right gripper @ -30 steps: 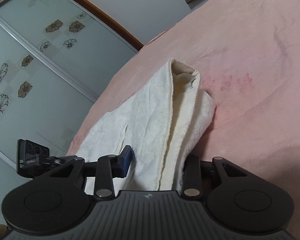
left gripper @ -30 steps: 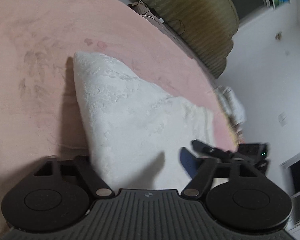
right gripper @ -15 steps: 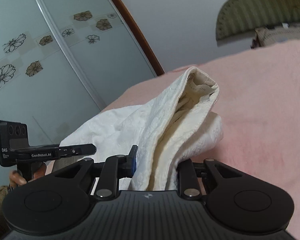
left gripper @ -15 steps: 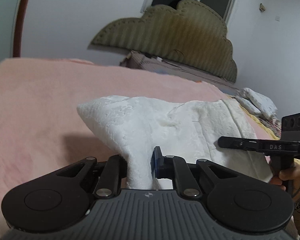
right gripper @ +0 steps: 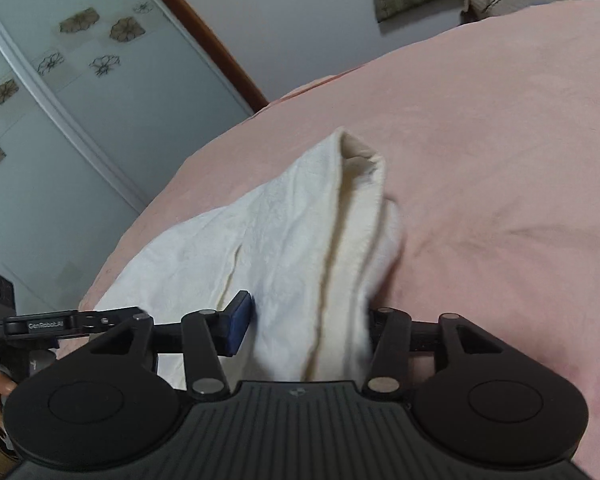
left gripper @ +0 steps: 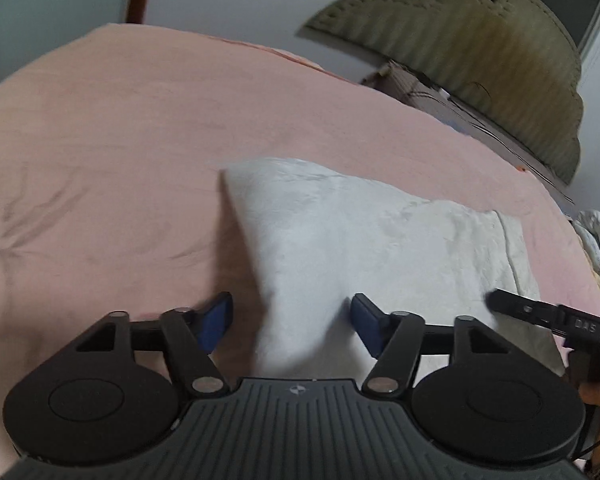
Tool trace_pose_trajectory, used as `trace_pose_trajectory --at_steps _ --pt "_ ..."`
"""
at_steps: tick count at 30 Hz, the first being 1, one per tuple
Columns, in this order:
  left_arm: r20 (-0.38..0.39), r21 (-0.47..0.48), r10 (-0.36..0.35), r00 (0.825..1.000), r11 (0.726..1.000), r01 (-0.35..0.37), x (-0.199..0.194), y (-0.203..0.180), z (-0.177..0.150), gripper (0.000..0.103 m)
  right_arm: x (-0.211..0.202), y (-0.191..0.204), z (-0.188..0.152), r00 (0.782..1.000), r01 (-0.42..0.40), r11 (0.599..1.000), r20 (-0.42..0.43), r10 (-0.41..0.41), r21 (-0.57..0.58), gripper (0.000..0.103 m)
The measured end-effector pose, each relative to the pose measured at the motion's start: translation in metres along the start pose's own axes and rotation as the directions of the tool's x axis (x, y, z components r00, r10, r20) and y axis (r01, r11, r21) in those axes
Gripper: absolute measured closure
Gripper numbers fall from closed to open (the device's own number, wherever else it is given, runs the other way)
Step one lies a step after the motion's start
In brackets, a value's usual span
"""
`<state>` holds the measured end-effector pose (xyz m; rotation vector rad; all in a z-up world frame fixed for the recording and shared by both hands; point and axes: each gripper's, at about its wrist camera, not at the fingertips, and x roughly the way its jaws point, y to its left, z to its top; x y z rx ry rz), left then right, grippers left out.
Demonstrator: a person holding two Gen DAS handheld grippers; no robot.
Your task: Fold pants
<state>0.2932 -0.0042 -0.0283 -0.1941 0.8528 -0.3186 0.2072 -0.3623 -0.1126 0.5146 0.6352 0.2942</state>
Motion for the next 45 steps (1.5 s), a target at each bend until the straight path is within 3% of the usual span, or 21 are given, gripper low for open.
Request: trace_pose_trajectory --at_steps 2,4,9,15,19,22,25,29,30,31,32,33,37,40,43,45 --pt "0.041 0.005 0.037 0.999 0.999 -0.037 -0.017 0.005 -0.005 0.029 -0.027 -0.002 -0.007 0.997 0.052 0.999 0.056 -0.051 -0.009 0.044" --pt "0.079 0.013 0.078 0.994 0.997 -0.079 -0.034 0.008 -0.011 0.026 -0.054 -0.004 -0.014 0.993 0.051 0.999 0.11 -0.052 0.013 0.044" --pt "0.146 0.028 0.145 0.978 0.988 -0.151 -0.072 0.008 -0.037 0.022 -0.093 -0.002 -0.038 0.978 -0.154 0.982 0.161 0.135 0.112 0.044" --pt "0.195 0.154 0.19 0.962 0.963 -0.222 -0.103 -0.016 -0.078 0.022 -0.089 -0.008 -0.061 0.98 -0.171 0.959 0.139 0.141 0.228 0.044" --pt "0.199 0.213 0.169 0.965 0.954 -0.211 -0.106 -0.036 -0.088 0.021 -0.08 -0.012 -0.065 0.978 -0.19 0.936 0.145 0.152 0.298 0.044" --pt "0.202 0.231 0.163 0.966 0.95 -0.208 -0.101 -0.048 -0.09 0.02 -0.08 -0.01 -0.066 0.961 -0.259 0.917 0.171 0.216 0.303 0.044" --pt "0.213 0.243 0.156 0.964 0.948 -0.207 -0.098 -0.058 -0.093 0.02 -0.076 0.001 -0.061 0.968 -0.231 0.935 0.162 0.193 0.269 0.044" --pt "0.245 0.288 0.138 0.96 0.935 -0.208 -0.099 -0.078 -0.099 0.02 -0.049 0.003 -0.055 0.981 -0.191 0.952 0.089 0.175 0.24 0.045" --pt "0.255 0.31 0.132 0.958 0.927 -0.21 -0.099 -0.085 -0.1 0.02 -0.04 0.002 -0.055 0.984 -0.178 0.953 0.072 0.165 0.246 0.046" --pt "0.269 0.33 0.122 0.955 0.92 -0.21 -0.099 -0.092 -0.102 0.02 -0.035 0.001 -0.056 0.986 -0.166 0.954 0.062 0.156 0.248 0.056" --pt "0.284 0.356 0.118 0.951 0.908 -0.219 -0.099 -0.099 -0.104 0.019 -0.032 0.003 -0.054 0.987 -0.163 0.955 0.052 0.155 0.247 0.078" --pt "0.3 0.386 0.112 0.947 0.894 -0.228 -0.099 -0.106 -0.107 0.016 -0.032 0.006 -0.052 0.982 -0.187 0.952 0.06 0.178 0.241 0.08" --pt "0.397 0.49 0.091 0.913 0.82 -0.295 -0.095 -0.138 -0.122 0.006 -0.045 0.03 -0.03 0.949 -0.31 0.922 0.132 0.286 0.231 0.084" --pt "0.471 0.559 0.08 0.878 0.744 -0.368 -0.085 -0.163 -0.136 0.003 -0.045 0.043 -0.011 0.911 -0.407 0.875 0.179 0.37 0.26 0.084" --pt "0.553 0.563 0.101 0.827 0.686 -0.46 -0.07 -0.177 -0.144 0.0 -0.041 0.055 0.001 0.87 -0.489 0.825 0.221 0.44 0.282 0.084" --pt "0.602 0.523 0.179 0.778 0.648 -0.554 -0.056 -0.176 -0.143 0.001 -0.039 0.063 0.006 0.848 -0.525 0.804 0.242 0.471 0.278 0.084"
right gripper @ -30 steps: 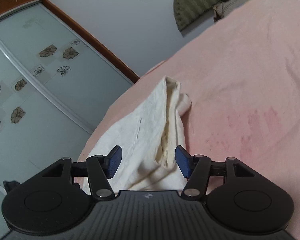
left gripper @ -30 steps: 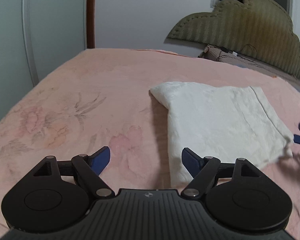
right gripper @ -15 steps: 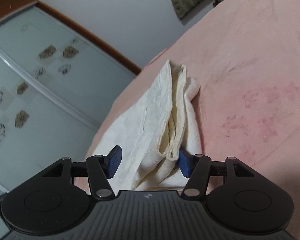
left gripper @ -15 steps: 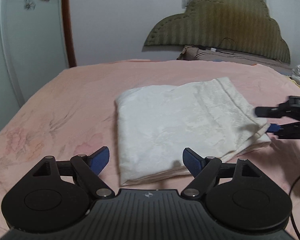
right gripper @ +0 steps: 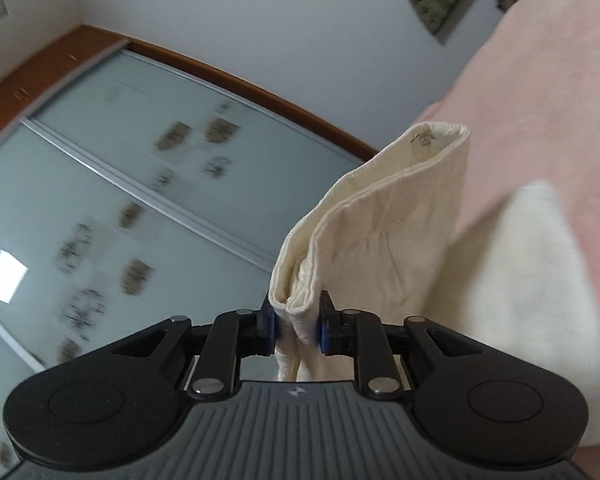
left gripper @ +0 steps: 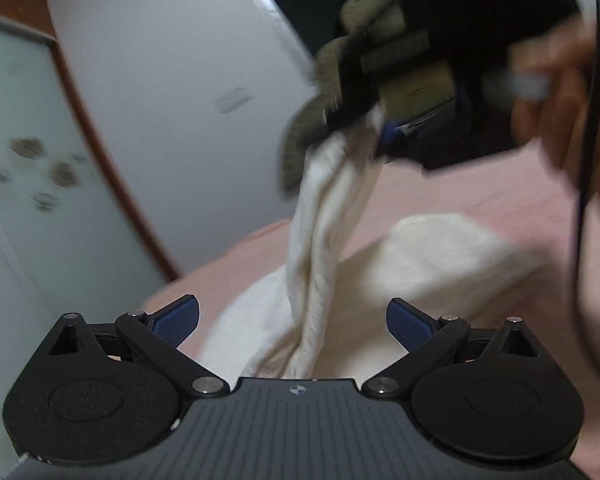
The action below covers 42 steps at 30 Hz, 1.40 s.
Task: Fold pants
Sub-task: 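Grasp the pants edge with the right tool and lift it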
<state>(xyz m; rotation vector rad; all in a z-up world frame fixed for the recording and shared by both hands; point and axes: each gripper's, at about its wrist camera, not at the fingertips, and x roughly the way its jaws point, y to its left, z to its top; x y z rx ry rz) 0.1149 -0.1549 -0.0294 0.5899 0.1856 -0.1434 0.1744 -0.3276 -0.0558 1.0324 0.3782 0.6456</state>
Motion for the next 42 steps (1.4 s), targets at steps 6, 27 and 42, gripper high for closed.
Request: trace_pose_trajectory --at_steps 6,27,42 --pt "-0.217 -0.07 0.135 0.967 0.986 -0.153 0.039 0.039 -0.033 0.0 -0.003 -0.008 0.002 1.0 0.008 1.0 0.018 -0.008 0.001 0.084" --pt "-0.351 -0.175 0.045 0.935 0.978 -0.113 0.033 0.074 -0.08 0.001 -0.049 -0.066 -0.029 0.947 0.313 0.944 -0.043 -0.319 -0.106 0.084" --pt "-0.34 -0.189 -0.028 0.94 0.981 -0.039 0.006 0.105 -0.082 0.002 -0.067 -0.072 -0.021 0.934 0.351 0.928 -0.026 -0.356 -0.126 0.079"
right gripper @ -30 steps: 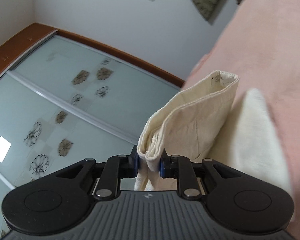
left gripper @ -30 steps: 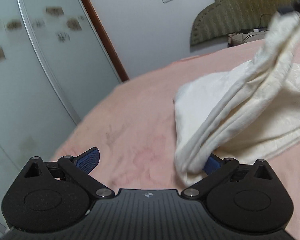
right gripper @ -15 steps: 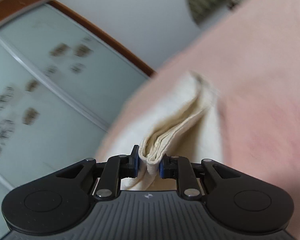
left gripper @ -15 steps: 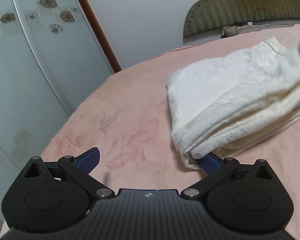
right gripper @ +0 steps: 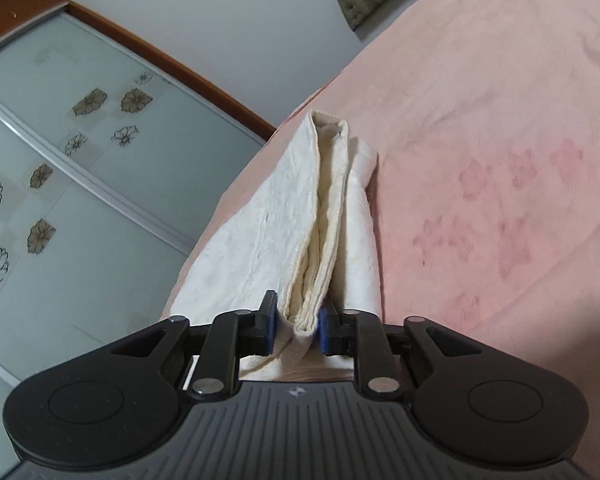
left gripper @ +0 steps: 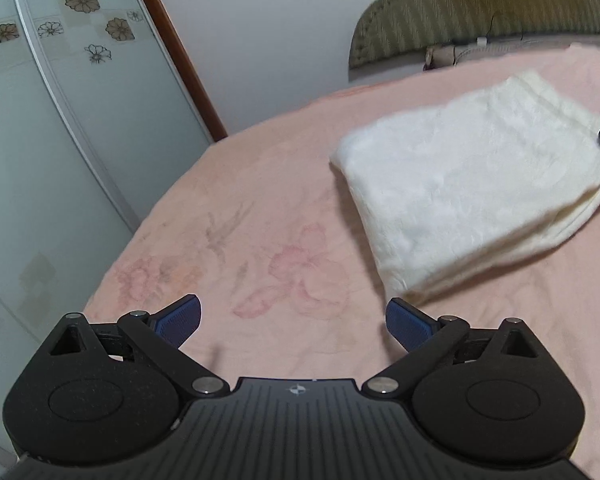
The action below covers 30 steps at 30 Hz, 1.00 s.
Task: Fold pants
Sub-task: 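Grasp the pants edge with the right tool and lift it, then fold the lifted edge over the pants with the right tool and release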
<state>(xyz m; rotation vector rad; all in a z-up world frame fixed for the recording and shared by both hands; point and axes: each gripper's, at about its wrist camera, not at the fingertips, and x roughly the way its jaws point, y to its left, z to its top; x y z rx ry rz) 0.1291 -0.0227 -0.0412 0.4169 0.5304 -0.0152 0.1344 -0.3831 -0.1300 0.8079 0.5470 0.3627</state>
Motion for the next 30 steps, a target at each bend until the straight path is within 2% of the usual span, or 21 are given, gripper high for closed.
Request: trace_pose_trajectory --at_steps 2,4,7,10,12,14,16,17,19,20,21,22,23,24,27,28,30 --pt "0.043 -0.021 -0.007 0.999 1.0 0.008 -0.005 0.01 0.008 0.001 -0.002 0.007 0.017 0.998 0.032 0.998 0.048 -0.029 -0.051 0.065" --pt "0.081 -0.045 -0.022 0.996 0.999 0.026 -0.003 0.016 0.022 0.001 0.004 0.011 0.036 0.997 0.044 0.996 0.073 -0.038 -0.078 0.058" --pt "0.108 -0.08 -0.05 0.993 0.995 0.059 0.009 0.014 0.048 0.001 0.029 0.018 0.06 0.995 0.072 0.988 0.078 -0.062 -0.136 0.058" --pt "0.153 -0.083 -0.117 0.981 0.988 0.131 0.02 0.0 0.076 0.001 0.061 0.02 0.079 0.995 0.092 0.982 0.05 -0.085 -0.163 0.058" --pt "0.177 -0.05 -0.149 0.973 0.986 0.16 0.029 -0.016 0.093 0.001 0.078 0.018 0.085 0.993 0.12 0.977 0.031 -0.116 -0.179 0.061" --pt "0.199 -0.016 -0.164 0.966 0.985 0.171 0.042 -0.031 0.107 0.001 0.086 0.017 0.086 0.981 0.193 0.958 0.046 -0.187 -0.213 0.082" --pt "0.159 0.018 -0.204 0.966 0.979 0.203 0.066 -0.043 0.115 0.001 0.092 0.016 0.085 0.973 0.23 0.949 0.057 -0.222 -0.218 0.082" --pt "0.119 0.022 -0.206 0.971 0.978 0.205 0.081 -0.048 0.117 0.001 0.093 0.014 0.084 0.972 0.234 0.949 0.053 -0.228 -0.209 0.082" --pt "0.018 0.033 -0.153 0.988 0.988 0.153 0.108 -0.059 0.116 0.009 0.09 0.016 0.081 0.969 0.247 0.946 0.058 -0.24 -0.209 0.082" --pt "-0.01 0.032 -0.127 0.992 0.991 0.127 0.114 -0.062 0.114 0.011 0.084 0.019 0.079 0.966 0.258 0.944 0.074 -0.248 -0.205 0.079" --pt "-0.005 0.012 -0.121 0.993 0.993 0.121 0.112 -0.059 0.112 0.013 0.075 0.025 0.074 0.956 0.289 0.934 0.107 -0.272 -0.208 0.079" --pt "-0.018 0.003 -0.136 0.991 0.991 0.136 0.104 -0.054 0.11 0.01 0.065 0.034 0.068 0.95 0.304 0.923 0.143 -0.277 -0.235 0.079" --pt "0.011 -0.011 -0.158 0.987 0.987 0.158 0.095 -0.051 0.108 0.009 0.055 0.043 0.061 0.953 0.292 0.917 0.163 -0.255 -0.272 0.079" --pt "0.029 -0.017 -0.176 0.984 0.984 0.177 0.087 -0.049 0.106 0.007 0.047 0.051 0.052 0.963 0.26 0.916 0.156 -0.221 -0.307 0.079" --pt "0.039 -0.003 -0.203 0.978 0.979 0.203 0.073 -0.051 0.097 0.003 0.035 0.064 0.022 0.989 0.145 0.915 0.042 -0.14 -0.377 0.079" --pt "0.026 0.018 -0.206 0.978 0.979 0.205 0.076 -0.056 0.095 0.002 0.036 0.065 0.014 0.989 0.14 0.905 0.009 -0.149 -0.403 0.079" --pt "-0.026 0.052 -0.18 0.983 0.982 0.182 0.088 -0.068 0.092 0.002 0.044 0.064 0.003 0.968 0.225 0.86 0.004 -0.251 -0.458 0.079"
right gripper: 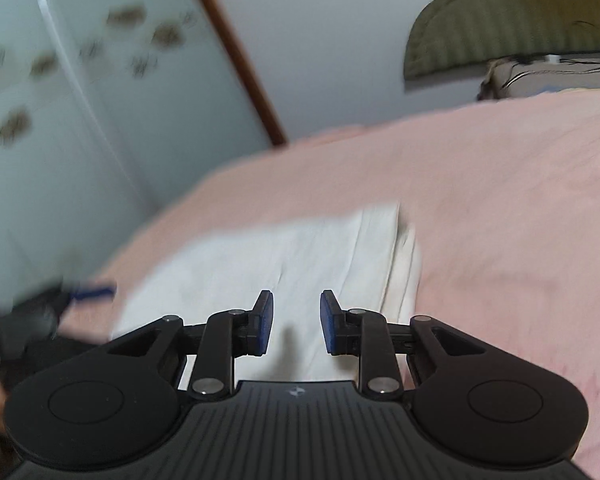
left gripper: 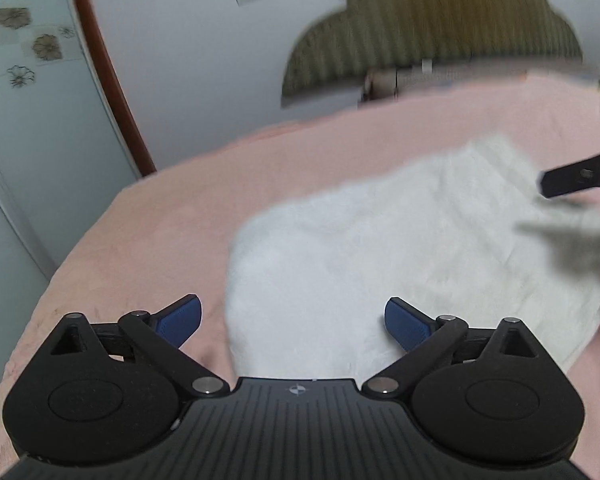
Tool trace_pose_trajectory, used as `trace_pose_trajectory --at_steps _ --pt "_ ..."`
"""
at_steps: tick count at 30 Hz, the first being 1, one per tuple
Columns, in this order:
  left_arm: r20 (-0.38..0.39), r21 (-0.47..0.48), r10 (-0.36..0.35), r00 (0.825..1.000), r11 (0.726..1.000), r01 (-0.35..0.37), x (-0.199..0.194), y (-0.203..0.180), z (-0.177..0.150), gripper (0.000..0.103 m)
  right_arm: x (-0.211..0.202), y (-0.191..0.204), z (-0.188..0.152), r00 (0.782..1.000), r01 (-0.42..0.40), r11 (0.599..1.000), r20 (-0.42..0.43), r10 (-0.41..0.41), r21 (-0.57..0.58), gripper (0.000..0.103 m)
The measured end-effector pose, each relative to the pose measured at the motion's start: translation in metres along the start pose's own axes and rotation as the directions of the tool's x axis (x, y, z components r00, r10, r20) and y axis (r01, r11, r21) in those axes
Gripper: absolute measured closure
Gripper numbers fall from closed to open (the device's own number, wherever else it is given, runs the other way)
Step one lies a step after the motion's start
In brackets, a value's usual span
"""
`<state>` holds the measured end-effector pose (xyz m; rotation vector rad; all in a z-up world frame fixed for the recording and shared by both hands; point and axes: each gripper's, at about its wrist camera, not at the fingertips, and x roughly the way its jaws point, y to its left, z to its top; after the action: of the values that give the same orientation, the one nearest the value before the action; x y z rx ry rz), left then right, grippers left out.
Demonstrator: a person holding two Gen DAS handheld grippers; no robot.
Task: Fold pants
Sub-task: 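Fold the lifted edge over the pants with the right tool and release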
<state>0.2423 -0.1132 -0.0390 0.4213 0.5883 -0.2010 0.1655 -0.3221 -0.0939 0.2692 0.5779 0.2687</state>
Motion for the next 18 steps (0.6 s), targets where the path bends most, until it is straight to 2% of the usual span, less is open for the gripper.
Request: trace_pose_trajectory --at_steps 2,3,5,7,10,12,15,18 --pt "-0.028 -0.052 0.005 1.0 0.999 -0.006 0.006 0.002 0.0 0.003 0.0 0.0 -0.004 0.993 0.117 0.993 0.007 -0.117 -0.011 0.079" --pt "-0.041 -0.099 -0.007 0.999 0.995 0.003 0.002 0.007 0.002 0.007 -0.007 0.003 -0.004 0.991 0.134 0.991 0.029 -0.134 0.002 0.079" --pt "-0.012 -0.16 -0.044 0.999 0.986 0.041 -0.015 0.015 0.001 0.004 -0.027 0.016 -0.009 0.995 0.058 0.998 0.078 -0.058 -0.003 0.076" --pt "0.012 -0.201 -0.055 0.998 0.978 0.056 -0.029 0.018 -0.003 0.003 -0.038 0.036 -0.016 0.996 0.006 0.999 0.088 -0.001 -0.052 0.076" --pt "-0.007 -0.289 -0.107 0.994 0.952 0.101 -0.04 0.02 -0.015 0.003 -0.034 0.053 -0.035 0.999 0.031 0.99 0.03 -0.027 -0.136 0.075" --pt "-0.039 -0.33 -0.16 0.986 0.934 0.138 -0.034 0.016 -0.023 0.003 -0.022 0.05 -0.042 0.998 0.058 0.992 -0.004 -0.059 -0.115 0.076" --pt "-0.057 -0.312 -0.1 0.993 0.947 0.077 -0.026 0.009 -0.03 0.0 -0.026 0.046 -0.041 0.999 0.047 0.999 0.02 -0.047 -0.011 0.076" --pt "-0.06 -0.349 -0.102 0.993 0.934 0.075 -0.04 0.014 -0.033 0.001 -0.047 0.058 -0.045 0.997 0.036 0.999 0.068 -0.037 0.015 0.074"
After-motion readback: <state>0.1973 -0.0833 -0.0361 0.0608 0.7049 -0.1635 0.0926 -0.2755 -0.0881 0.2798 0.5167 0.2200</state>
